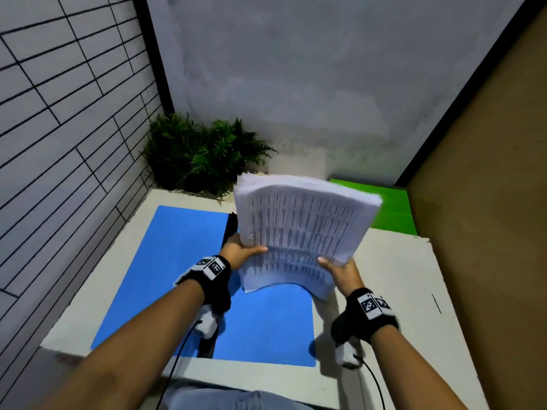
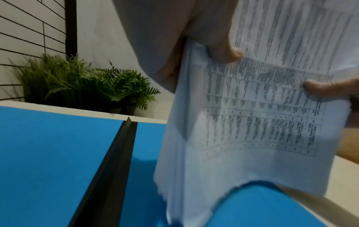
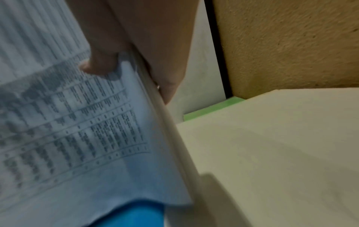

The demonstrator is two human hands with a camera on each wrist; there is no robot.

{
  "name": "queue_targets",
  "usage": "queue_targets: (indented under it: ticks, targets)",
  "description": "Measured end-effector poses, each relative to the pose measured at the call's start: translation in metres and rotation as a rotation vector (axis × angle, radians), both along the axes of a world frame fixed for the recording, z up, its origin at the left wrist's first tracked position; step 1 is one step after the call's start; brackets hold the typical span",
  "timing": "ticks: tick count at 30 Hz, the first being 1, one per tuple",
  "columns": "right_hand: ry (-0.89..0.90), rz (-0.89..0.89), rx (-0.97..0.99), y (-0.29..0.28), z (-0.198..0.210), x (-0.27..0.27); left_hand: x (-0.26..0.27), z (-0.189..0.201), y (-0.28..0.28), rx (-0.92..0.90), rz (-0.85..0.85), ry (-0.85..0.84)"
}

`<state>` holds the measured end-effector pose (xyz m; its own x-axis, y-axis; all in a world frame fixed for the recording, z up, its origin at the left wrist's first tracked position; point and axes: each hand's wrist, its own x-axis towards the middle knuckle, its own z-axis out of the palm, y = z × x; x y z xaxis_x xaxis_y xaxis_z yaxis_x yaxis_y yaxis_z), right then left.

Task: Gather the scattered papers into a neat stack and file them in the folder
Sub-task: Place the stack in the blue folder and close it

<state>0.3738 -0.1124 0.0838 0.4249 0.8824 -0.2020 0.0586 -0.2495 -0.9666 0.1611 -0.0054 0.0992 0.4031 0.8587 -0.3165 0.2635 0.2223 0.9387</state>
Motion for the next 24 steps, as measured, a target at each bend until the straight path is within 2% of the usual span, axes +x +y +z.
queue_targets:
  ticks: [2,6,8,12,14,18,21,24]
  targets:
    - [0.038,-0.022,0.016,0.000,0.010,0.003,-0.001,0.004,0.002,-0.031,0.021,-0.084]
    - [0.217,0.055,0.035,-0.011,0.018,0.001,-0.005,0.017,0.005,0.087,0.117,-0.171]
    - [0.193,0.065,-0.006,-0.017,0.014,-0.001,-0.005,0.021,0.008,0.076,0.134,-0.174]
    - [0.170,-0.055,0.060,-0.010,0.020,0.000,-0.010,0.014,0.004,-0.003,0.002,-0.177]
    - [0.157,-0.085,0.088,-0.005,0.028,0.001,-0.016,0.006,-0.005,0.021,-0.051,-0.168]
    - [0.231,0.072,0.025,-0.008,0.022,-0.003,-0.020,-0.007,-0.012,0.086,0.138,-0.201]
    - [0.141,0.071,-0.062,-0.015,0.004,-0.013,-0.025,-0.030,-0.015,0.126,0.121,-0.059]
    - [0.112,0.033,-0.152,-0.016,-0.025,-0.023,-0.059,-0.067,-0.006,0.082,0.079,0.225]
